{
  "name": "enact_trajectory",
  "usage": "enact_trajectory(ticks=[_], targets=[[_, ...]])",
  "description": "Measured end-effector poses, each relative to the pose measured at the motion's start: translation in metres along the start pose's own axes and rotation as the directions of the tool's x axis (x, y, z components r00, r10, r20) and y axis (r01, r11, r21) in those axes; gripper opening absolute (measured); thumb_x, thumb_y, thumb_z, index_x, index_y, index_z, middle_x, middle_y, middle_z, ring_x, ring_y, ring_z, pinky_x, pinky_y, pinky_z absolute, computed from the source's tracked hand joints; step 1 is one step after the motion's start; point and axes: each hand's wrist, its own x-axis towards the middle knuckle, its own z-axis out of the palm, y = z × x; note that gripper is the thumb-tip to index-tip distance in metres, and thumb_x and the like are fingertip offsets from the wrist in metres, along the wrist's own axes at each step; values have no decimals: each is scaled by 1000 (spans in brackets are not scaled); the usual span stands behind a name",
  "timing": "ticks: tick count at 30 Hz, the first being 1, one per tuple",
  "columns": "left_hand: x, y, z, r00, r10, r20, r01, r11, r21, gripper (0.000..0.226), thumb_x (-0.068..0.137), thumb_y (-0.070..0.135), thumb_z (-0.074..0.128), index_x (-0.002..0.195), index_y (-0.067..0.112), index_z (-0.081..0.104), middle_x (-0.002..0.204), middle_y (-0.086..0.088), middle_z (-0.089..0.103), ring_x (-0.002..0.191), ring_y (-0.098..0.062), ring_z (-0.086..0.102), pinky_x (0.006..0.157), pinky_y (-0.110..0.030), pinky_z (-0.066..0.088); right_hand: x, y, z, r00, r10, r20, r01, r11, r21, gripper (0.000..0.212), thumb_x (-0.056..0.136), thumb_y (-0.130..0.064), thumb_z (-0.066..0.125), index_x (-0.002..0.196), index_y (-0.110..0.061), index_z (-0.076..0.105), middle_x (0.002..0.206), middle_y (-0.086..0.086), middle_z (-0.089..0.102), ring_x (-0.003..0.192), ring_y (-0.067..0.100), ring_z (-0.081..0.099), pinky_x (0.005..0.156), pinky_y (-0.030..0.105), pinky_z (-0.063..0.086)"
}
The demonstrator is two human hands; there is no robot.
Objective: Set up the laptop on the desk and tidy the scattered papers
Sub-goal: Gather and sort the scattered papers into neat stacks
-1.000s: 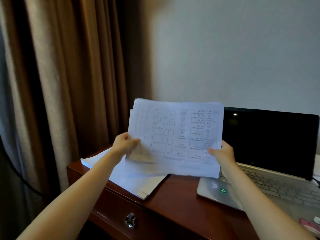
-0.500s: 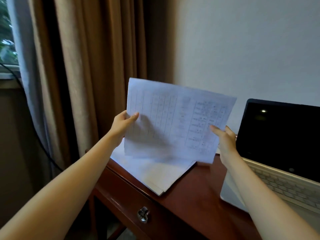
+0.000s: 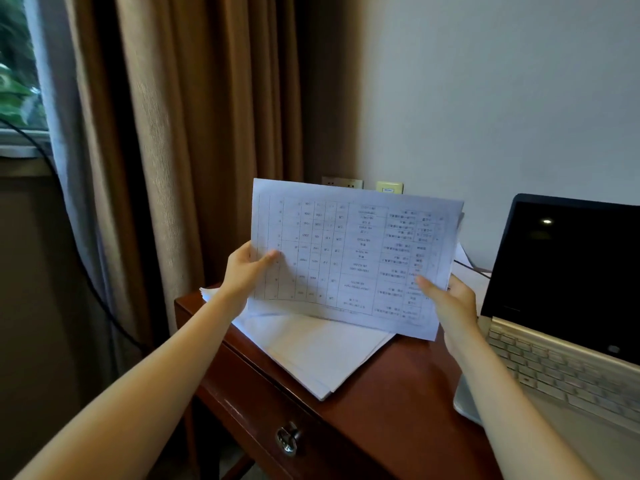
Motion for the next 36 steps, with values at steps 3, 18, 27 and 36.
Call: enact_trajectory(ticks=[3, 18, 27, 36], targets=[[3, 5, 1, 1000, 24, -11, -24, 999, -29, 26, 91, 19, 58, 114, 7, 57, 109, -2, 62, 94, -19, 60, 69, -25, 49, 1, -5, -2, 999, -35, -2, 35, 999, 4, 22, 91, -5, 58, 111, -11, 61, 102, 5, 64, 89, 18, 62, 74, 27, 56], [3, 7, 21, 993, 72, -93, -70, 997, 20, 21, 101, 23, 37, 84, 20, 49, 89, 8, 54, 89, -15, 49, 76, -31, 37, -8, -12, -3, 994, -95, 48, 95, 995, -6, 28, 94, -3, 51, 120, -10, 58, 104, -3, 63, 96, 14, 60, 83, 28, 48], [2, -1, 15, 998, -49, -31, 49, 999, -16, 23, 99, 32, 41, 112, 14, 47, 112, -7, 53, 104, -25, 51, 90, -41, 43, -12, -5, -7, 993, 71, 92, -69, 997, -29, 28, 92, -12, 57, 120, -12, 58, 107, 2, 64, 98, 19, 60, 86, 33, 49], [-3, -3, 19, 968, -233, -91, 228, 972, -64, 54, 94, 38, 52, 138, 9, 39, 123, -10, 54, 99, -22, 57, 86, -35, 45, -8, -9, -3, 980, 170, -105, -157, 979, 128, 31, 95, -8, 52, 125, -2, 56, 116, 10, 60, 100, 22, 55, 89, 33, 44]])
